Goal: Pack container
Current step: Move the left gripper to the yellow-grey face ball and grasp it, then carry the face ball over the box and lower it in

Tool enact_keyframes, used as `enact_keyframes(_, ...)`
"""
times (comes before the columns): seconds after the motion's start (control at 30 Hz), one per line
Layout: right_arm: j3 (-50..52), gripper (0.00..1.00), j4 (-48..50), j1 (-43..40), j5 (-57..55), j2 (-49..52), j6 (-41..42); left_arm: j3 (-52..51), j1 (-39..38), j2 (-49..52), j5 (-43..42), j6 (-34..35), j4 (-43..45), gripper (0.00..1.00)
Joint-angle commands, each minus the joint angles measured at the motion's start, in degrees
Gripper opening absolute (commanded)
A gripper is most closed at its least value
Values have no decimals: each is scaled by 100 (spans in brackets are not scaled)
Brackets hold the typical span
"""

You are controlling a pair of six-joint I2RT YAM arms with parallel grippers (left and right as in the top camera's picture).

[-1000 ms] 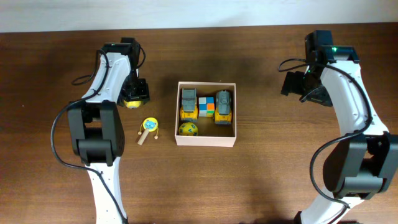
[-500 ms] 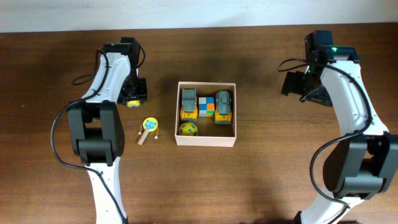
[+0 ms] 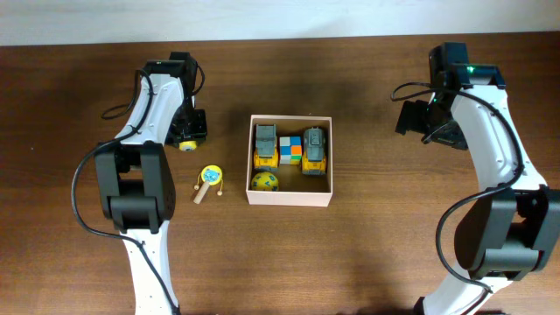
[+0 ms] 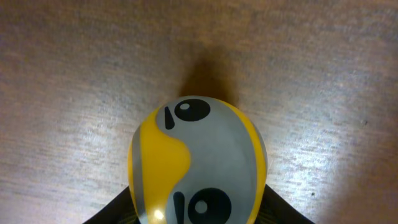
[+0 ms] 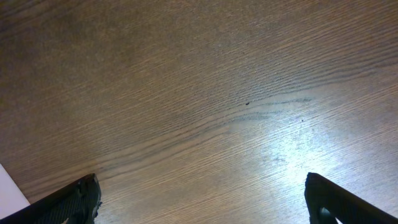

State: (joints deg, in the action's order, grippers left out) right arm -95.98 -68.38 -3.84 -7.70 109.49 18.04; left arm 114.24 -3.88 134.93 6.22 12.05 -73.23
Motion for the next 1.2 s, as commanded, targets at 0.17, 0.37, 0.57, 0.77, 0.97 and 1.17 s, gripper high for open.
enact_keyframes(0.17,9,99,4,-26,-50,20,42,721,2,4,-37,-35,-433,46)
enact_keyframes(0.37,9,99,4,-26,-50,20,42,1375,-66,4,-48,-90,-997,46)
enact_keyframes(0.57,9,99,4,-26,-52,20,42,1899,-308,4,-44,-236,-1440,46)
enact_keyframes(0.77,9,99,4,-26,-50,20,42,2461,-717,4,-46,-472,-1768,46)
enact_keyframes(0.97,9,99,4,-26,-50,20,42,2914,-1285,2,-63,-925,-2118,46)
enact_keyframes(1.17,9,99,4,-26,-50,20,42,3045,-1838,2,-116,-1471,-2347,46)
